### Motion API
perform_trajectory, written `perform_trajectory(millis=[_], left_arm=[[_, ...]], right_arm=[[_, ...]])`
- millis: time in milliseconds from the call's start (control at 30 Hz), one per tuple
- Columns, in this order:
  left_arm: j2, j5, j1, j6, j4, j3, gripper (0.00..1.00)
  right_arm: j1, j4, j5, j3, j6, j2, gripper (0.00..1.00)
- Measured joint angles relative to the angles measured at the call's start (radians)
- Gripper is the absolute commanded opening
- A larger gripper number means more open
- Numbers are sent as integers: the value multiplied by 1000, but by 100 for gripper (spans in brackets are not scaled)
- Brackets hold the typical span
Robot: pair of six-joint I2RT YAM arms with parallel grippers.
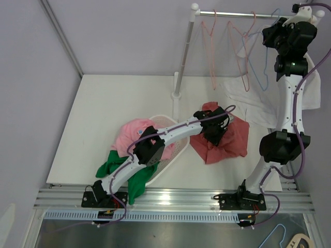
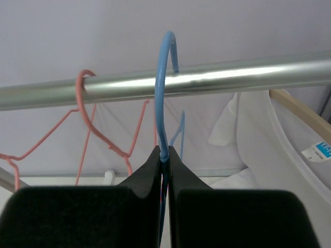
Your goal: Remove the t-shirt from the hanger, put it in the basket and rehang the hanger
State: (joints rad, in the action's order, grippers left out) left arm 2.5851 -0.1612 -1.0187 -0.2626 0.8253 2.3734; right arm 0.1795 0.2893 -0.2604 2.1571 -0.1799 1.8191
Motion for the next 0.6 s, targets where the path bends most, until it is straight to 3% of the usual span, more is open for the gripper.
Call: perform_trajectory(millis=[33, 200, 300, 533, 600], left_arm=[[2, 1, 0, -4, 0, 0, 1], [3, -5, 0, -10, -3, -5, 1], [-44, -13, 1, -16, -75, -103, 1], [-252, -9, 0, -25, -127, -392, 1], [-319, -10, 0, -25, -119, -435, 1]], right_arm=[[1, 0, -1, 22, 1, 26, 0], [1, 10, -12, 152, 2, 153, 0], [1, 21, -18, 202, 1, 209, 0], [2, -10, -22, 150, 0, 201, 0], [2, -54, -18, 76, -2, 163, 10]])
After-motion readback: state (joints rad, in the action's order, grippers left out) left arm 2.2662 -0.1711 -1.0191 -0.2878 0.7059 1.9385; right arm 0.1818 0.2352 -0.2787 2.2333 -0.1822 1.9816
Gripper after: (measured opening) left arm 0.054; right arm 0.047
